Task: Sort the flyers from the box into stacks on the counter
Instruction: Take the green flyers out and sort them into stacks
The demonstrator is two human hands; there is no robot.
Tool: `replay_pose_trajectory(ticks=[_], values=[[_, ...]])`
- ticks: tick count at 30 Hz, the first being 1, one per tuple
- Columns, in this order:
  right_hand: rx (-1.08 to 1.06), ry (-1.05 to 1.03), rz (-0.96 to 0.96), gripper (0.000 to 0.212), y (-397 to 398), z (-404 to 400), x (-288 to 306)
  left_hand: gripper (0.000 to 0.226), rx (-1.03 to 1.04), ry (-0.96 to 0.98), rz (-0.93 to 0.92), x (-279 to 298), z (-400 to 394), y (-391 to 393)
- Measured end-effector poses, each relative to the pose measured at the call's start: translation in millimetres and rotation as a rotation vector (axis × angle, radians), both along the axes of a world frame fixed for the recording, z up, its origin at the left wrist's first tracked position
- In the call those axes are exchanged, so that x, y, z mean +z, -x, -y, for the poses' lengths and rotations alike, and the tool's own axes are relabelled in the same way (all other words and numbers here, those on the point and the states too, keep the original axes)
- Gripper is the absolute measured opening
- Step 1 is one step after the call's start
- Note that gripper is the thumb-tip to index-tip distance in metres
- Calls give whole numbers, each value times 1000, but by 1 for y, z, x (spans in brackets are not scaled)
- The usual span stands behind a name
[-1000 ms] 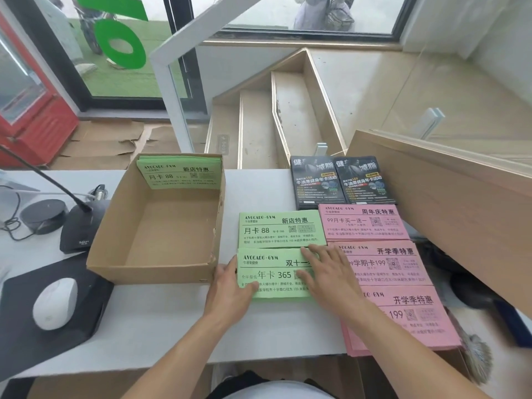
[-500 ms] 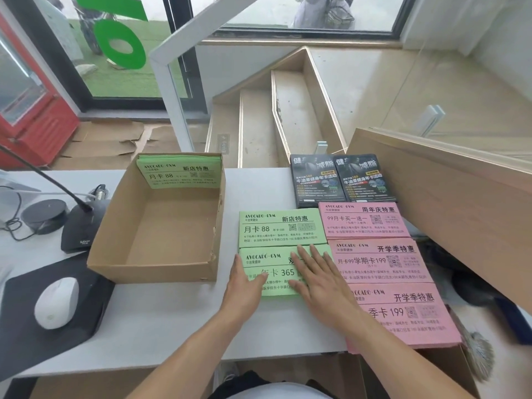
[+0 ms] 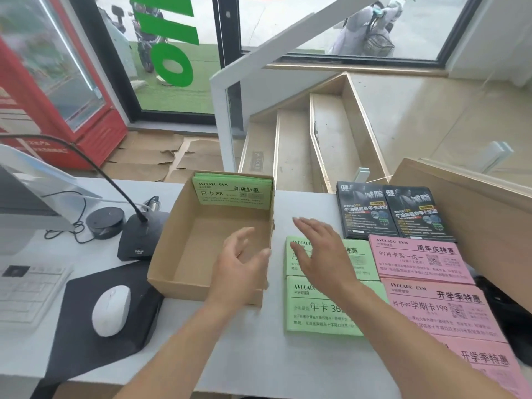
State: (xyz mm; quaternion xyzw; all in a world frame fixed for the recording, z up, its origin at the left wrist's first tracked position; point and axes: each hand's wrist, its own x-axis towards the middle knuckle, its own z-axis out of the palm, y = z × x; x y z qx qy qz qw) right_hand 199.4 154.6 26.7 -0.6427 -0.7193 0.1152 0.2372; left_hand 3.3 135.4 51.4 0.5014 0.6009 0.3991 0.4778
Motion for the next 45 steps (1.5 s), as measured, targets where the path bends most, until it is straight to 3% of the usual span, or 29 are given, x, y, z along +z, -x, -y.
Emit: replay_pose_trajectory(ticks=[8,12,16,22,26,30,33,38,45], values=[[147,135,316,69,102,-113,15,57,34,176,-111,-19,-85,80],[160,154,548,77,121,-160,8,64,25,206,-91,-30,-128,91],[165,141,632,74,130,-182,-2,68,43,226,-23,-43,-164,95],[111,86,586,72,133,-177,-24,75,79,283,200,-62,-194,89],[108,-138,620,52,126,-177,-27,73,92,289,257,-70,-196,86],[167,-281,648,46,120,-174,-26,69,84,281,282,-75,-196,88],[127,-181,598,43,126,-177,-21,70,57,273,298,-74,-197,89],[63,124,527,36,134,-190,-7,91,14,269,339,-69,-199,91],[20,107,317,36,119,-200,39,96,30,206,333,-52,-184,101]])
